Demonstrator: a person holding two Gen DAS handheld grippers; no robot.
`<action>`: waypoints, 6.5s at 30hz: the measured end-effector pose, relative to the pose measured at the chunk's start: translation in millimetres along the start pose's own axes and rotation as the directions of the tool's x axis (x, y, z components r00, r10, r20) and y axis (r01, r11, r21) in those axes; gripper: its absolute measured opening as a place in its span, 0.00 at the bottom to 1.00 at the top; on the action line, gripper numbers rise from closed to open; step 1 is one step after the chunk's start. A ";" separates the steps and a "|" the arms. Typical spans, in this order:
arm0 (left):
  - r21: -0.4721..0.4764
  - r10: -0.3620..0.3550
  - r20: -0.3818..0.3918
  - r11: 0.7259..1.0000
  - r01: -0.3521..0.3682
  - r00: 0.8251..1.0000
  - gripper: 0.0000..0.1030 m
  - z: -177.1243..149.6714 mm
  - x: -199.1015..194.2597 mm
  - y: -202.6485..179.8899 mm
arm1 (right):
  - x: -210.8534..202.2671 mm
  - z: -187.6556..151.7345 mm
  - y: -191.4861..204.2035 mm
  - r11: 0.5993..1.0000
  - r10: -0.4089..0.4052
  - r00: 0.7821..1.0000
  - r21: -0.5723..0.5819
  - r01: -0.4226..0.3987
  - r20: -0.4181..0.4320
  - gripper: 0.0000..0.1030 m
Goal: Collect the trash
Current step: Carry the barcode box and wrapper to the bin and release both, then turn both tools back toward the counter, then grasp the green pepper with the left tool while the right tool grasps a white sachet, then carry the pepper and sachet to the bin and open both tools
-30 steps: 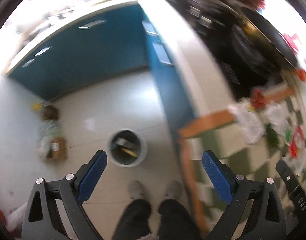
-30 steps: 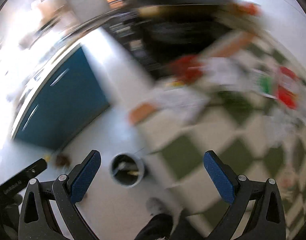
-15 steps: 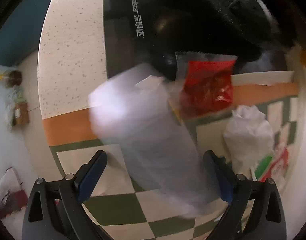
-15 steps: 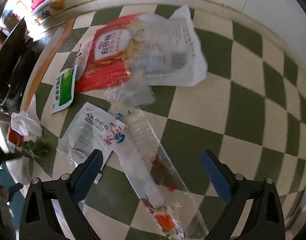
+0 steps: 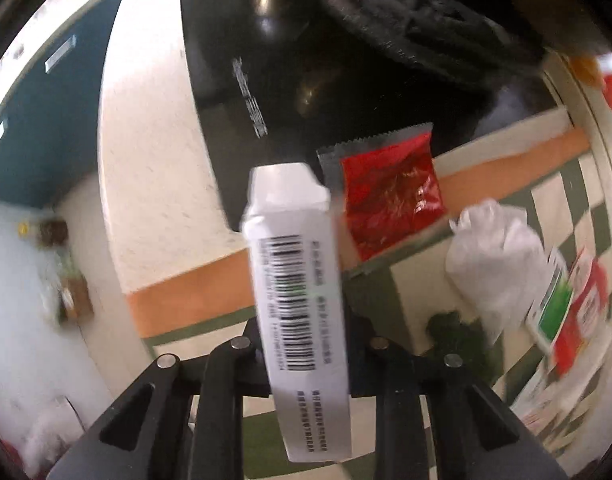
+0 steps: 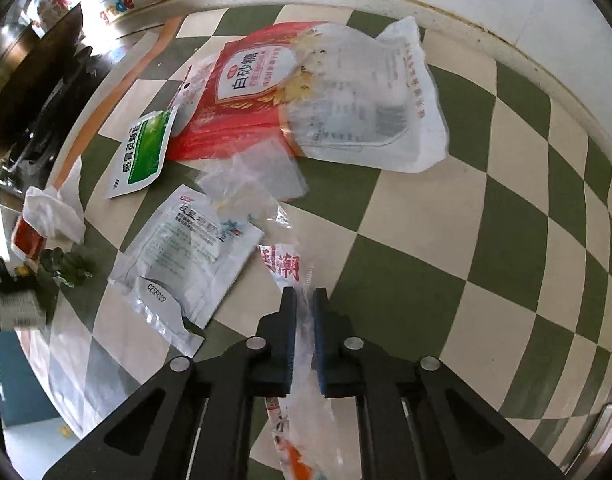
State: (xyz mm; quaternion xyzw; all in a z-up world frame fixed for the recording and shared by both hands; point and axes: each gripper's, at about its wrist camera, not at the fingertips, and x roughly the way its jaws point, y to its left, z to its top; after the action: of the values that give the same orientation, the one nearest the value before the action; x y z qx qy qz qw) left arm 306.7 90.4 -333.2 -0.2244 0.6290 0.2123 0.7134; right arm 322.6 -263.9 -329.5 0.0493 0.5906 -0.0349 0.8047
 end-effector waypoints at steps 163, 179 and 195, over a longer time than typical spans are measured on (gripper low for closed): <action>0.176 -0.319 -0.121 0.925 0.336 0.940 0.33 -51.1 -6.9 -46.0 | -31.7 -20.5 40.8 0.985 0.158 0.986 -0.084 -0.154 0.053 0.00; 0.371 -0.149 -0.035 0.916 0.151 0.988 0.08 -121.1 -12.3 -77.4 | -47.7 -31.6 21.7 0.986 0.162 0.983 -0.058 -0.157 0.085 0.00; 0.084 -0.129 0.080 0.989 0.123 0.988 0.08 -108.2 -50.8 125.6 | -77.4 -102.7 178.6 0.846 0.381 0.921 -0.371 -0.383 -0.084 0.00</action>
State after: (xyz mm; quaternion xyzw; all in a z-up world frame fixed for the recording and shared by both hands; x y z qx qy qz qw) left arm 140.4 127.4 -301.2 -0.2262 0.5903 0.1513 0.7599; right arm 222.5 -74.5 -279.4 0.0088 0.5670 0.2413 0.7876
